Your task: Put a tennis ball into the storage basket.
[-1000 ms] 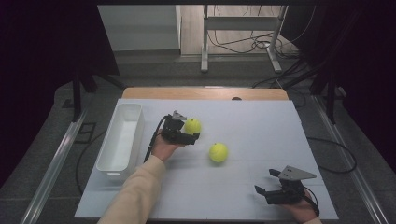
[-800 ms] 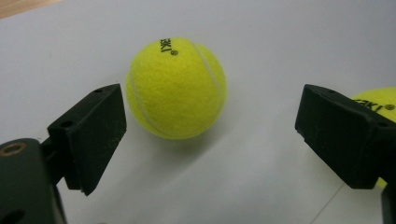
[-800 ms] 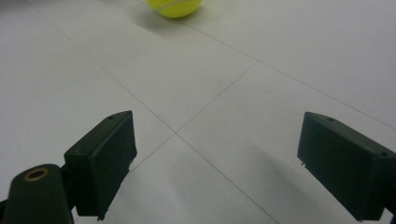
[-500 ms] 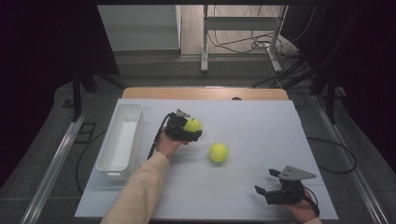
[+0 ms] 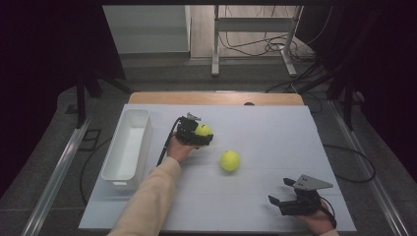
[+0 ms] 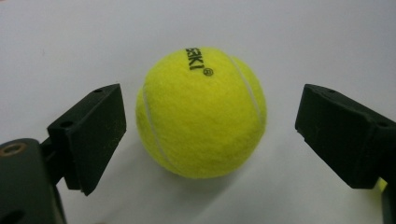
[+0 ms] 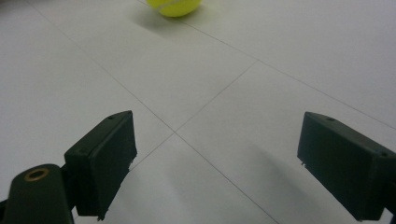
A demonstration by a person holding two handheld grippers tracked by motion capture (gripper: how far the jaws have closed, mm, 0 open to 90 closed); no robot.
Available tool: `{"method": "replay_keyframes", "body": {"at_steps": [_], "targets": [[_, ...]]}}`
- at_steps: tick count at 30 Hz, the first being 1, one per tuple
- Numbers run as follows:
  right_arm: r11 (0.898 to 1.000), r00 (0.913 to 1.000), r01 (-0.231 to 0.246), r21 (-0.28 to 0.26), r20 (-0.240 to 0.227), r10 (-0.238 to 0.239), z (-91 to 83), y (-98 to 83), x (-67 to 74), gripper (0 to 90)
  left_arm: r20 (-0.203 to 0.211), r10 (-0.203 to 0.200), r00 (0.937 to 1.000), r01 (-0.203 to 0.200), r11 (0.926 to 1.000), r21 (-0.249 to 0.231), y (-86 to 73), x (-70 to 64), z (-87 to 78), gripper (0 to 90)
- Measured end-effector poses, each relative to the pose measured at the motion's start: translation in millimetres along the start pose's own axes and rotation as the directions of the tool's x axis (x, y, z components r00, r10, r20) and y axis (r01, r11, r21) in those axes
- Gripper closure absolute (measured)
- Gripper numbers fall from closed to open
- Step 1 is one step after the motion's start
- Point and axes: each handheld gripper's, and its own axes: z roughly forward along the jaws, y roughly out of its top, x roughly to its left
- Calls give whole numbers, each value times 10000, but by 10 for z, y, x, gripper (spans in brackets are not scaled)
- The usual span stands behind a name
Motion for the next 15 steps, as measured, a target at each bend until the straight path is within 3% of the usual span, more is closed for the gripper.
{"method": "replay_keyframes", "body": {"at_steps": [15], "targets": [[10000,10000,-8,57,4,8,8,-6,-9,122,-46,-37,10000,38,9996,265,27,21,109,116]]}}
